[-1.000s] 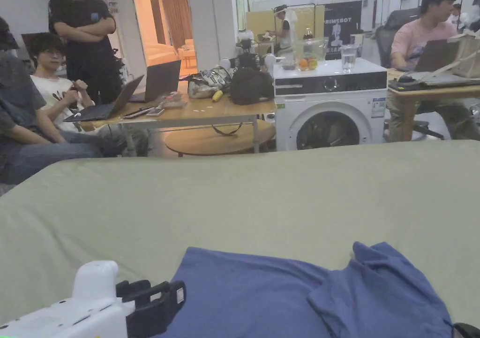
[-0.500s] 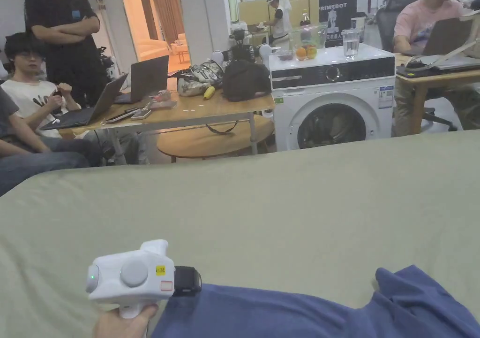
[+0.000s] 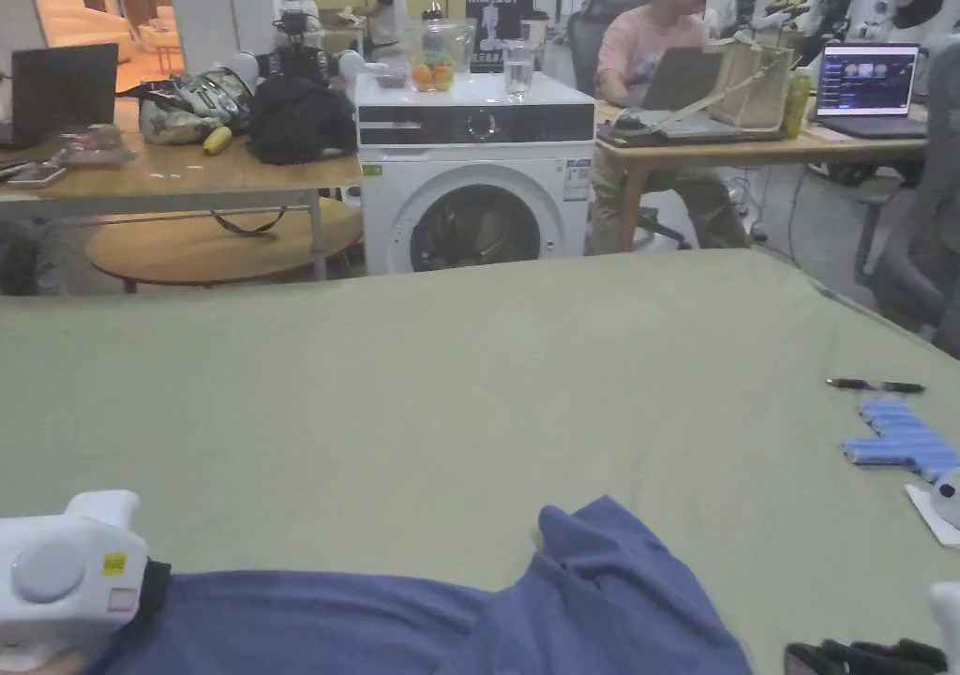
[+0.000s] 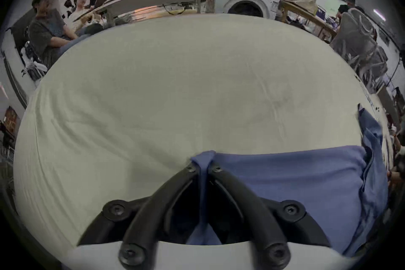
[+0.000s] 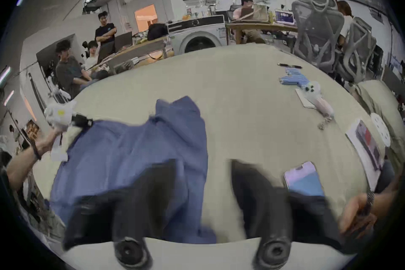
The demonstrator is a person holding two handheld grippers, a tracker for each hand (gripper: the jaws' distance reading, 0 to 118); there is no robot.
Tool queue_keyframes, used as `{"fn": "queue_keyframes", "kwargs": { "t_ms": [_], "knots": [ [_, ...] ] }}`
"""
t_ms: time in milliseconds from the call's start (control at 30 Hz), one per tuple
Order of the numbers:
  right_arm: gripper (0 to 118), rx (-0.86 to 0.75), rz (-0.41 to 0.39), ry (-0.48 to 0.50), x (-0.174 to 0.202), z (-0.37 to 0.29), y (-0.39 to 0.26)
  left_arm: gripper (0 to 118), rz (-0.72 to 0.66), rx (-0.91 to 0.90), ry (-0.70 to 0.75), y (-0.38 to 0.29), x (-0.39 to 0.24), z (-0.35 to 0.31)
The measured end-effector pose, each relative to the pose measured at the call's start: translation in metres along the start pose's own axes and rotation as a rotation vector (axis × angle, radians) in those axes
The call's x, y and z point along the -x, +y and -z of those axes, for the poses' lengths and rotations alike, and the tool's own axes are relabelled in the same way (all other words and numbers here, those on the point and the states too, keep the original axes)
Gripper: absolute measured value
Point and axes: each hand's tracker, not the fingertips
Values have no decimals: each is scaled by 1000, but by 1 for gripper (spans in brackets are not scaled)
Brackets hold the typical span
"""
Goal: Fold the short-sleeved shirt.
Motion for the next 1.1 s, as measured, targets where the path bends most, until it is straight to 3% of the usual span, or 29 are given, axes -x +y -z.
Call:
{"fn": "queue_keyframes", "kwargs": {
  "t_ms": [100,167,233,267,300,333,433,500,567,767,933,1100],
  "knots": [
    [71,88,-2,-38,2,58,21,0,-45,39,-32,0,2,2],
    [71,166,51,-17,4,91,22,0,-51,40,-34,-1,2,1],
    [68,253,56,-26,8,117,15,0,-54,50,-40,-1,3,1],
    [53,286,46,-35,11,125,10,0,-55,51,-38,-2,3,1],
    [38,259,-17,-128,19,122,2,0,-57,51,-37,-2,3,1],
    [33,190,-45,-103,22,114,0,0,-63,48,-37,-3,3,0],
    [0,211,-16,-84,24,109,5,0,-92,43,-44,-5,4,-2],
    [0,188,29,-69,21,100,9,0,-121,17,-48,-4,6,-17],
    [0,108,-5,-84,24,80,17,0,-140,-130,-77,-7,11,-53],
    [0,-98,-26,47,37,-5,67,0,-60,-435,-164,-9,13,-207],
    [0,-272,-122,59,56,-78,110,0,-47,-640,-105,-19,21,-325],
    [0,-385,-130,91,70,-135,162,0,-71,-765,-31,-16,35,-419]
  ]
}}
